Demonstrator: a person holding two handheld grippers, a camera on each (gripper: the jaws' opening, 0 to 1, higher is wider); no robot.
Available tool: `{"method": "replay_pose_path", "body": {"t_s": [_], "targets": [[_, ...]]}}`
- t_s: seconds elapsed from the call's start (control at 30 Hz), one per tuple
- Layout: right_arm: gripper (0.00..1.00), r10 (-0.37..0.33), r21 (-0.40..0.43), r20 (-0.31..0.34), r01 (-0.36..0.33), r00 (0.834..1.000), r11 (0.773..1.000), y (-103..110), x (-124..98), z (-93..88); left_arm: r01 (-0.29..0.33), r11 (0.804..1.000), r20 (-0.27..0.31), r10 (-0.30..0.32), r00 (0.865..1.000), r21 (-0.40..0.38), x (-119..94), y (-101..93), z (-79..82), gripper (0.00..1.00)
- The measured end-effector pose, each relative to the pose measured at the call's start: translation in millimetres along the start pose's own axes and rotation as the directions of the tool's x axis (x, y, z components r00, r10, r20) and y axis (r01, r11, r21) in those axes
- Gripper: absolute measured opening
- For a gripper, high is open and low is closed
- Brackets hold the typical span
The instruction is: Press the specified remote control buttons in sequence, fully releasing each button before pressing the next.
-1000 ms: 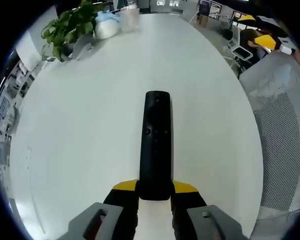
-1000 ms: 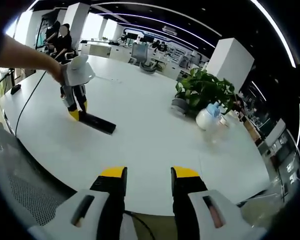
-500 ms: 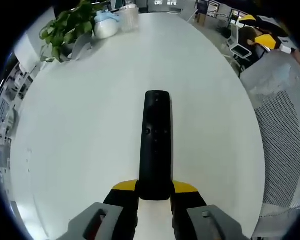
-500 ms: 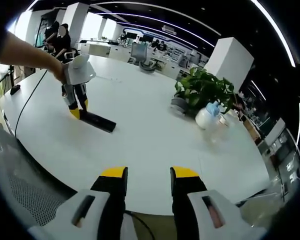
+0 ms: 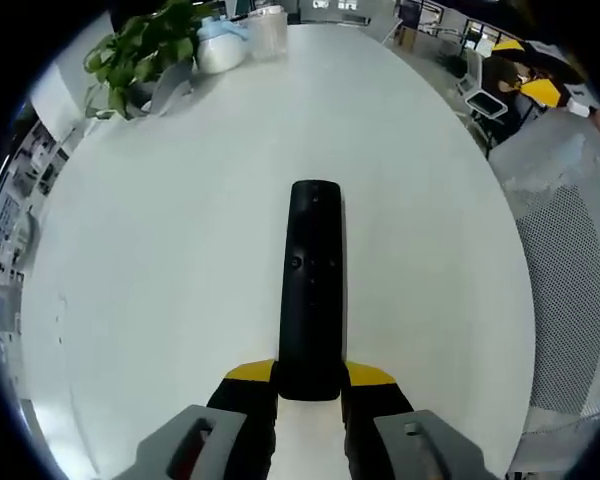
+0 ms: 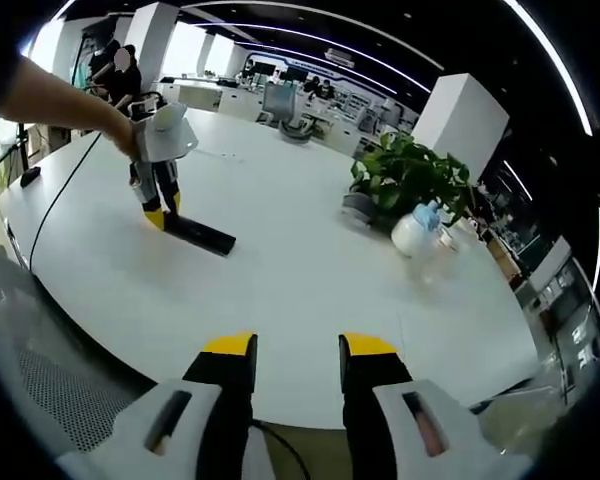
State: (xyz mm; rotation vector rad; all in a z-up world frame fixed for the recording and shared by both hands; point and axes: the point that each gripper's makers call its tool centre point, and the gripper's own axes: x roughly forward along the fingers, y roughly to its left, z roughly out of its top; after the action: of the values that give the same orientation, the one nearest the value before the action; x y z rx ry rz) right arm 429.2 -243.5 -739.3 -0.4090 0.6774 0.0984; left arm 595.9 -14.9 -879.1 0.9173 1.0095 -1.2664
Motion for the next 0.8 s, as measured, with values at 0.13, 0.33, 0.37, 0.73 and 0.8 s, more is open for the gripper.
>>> {"method": "replay_pose_path", "body": {"t_s": [0.13, 0.33, 0.37, 0.73, 0.8], "targets": [[0.33, -0.001, -0.001, -0.004, 0.001, 1.0, 1.0, 0, 0, -0.5, -0.001, 1.0, -0.001, 0.001, 1.0, -0.002, -1, 2.7, 0.5, 0.24], [0.33, -0.003, -0.003, -0.01, 0.003, 1.0, 1.0, 0, 1, -1.5, -0.002, 1.0, -0.004, 0.002, 1.0, -0.004, 0, 8.8, 0.4, 0.24], [0.33, -0.003, -0.003, -0.011, 0.003, 1.0, 1.0, 0, 1, -1.7, -0.002, 1.0, -0.004, 0.002, 1.0, -0.005, 0, 10.1, 0.4, 0.24], [0.33, -0.003, -0.007, -0.023, 0.003, 1.0, 1.0, 0, 1, -3.8, -0.001, 1.0, -0.014, 0.001, 1.0, 0.003, 0, 18.7, 1.2, 0.24], [0.33, -0.004, -0.009, -0.025, 0.003, 1.0, 1.0, 0, 1, -4.2, 0.0, 1.0, -0.014, 0.0, 1.0, 0.004, 0, 20.4, 1.2, 0.24]]}}
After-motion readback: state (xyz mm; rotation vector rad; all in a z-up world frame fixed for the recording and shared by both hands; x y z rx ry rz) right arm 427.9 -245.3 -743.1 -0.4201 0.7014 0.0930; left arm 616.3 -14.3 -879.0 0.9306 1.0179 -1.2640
